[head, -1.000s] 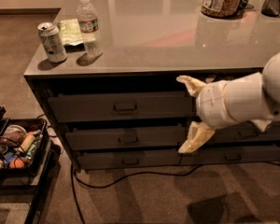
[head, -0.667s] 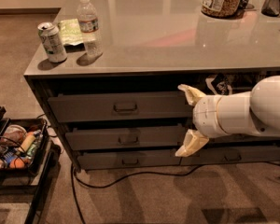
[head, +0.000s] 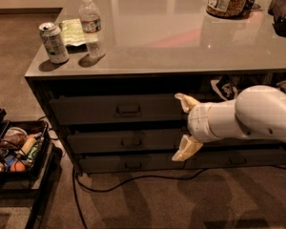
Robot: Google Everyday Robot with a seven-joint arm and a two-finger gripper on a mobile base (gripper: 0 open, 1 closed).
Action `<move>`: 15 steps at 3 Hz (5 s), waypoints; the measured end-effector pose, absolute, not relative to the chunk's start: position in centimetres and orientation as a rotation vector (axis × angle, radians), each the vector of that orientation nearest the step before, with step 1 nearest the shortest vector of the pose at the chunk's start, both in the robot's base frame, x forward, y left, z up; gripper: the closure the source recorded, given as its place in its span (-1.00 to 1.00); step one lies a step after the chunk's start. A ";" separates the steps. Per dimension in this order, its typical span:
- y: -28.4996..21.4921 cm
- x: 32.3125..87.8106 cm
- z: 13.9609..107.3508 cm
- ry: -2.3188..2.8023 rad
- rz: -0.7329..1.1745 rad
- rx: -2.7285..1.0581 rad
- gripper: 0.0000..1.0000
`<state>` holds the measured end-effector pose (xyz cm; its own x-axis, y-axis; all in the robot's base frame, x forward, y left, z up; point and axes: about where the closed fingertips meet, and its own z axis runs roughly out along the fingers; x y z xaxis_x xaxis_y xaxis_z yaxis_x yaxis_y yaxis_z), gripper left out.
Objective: Open middle drawer
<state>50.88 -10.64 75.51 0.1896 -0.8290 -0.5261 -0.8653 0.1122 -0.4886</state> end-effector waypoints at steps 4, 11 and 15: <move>-8.5 53.1 60.3 1.654 0.316 -1.703 -1.00; -9.7 59.4 46.1 1.508 0.477 -1.724 -1.00; -9.8 62.8 44.3 1.557 0.302 -1.659 -1.00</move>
Offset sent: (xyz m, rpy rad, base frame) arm 0.0356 0.0133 -0.1317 0.0839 0.1407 0.0678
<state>62.79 -9.85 44.33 0.2061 -0.7166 -0.6664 -0.9139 0.1023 -0.3927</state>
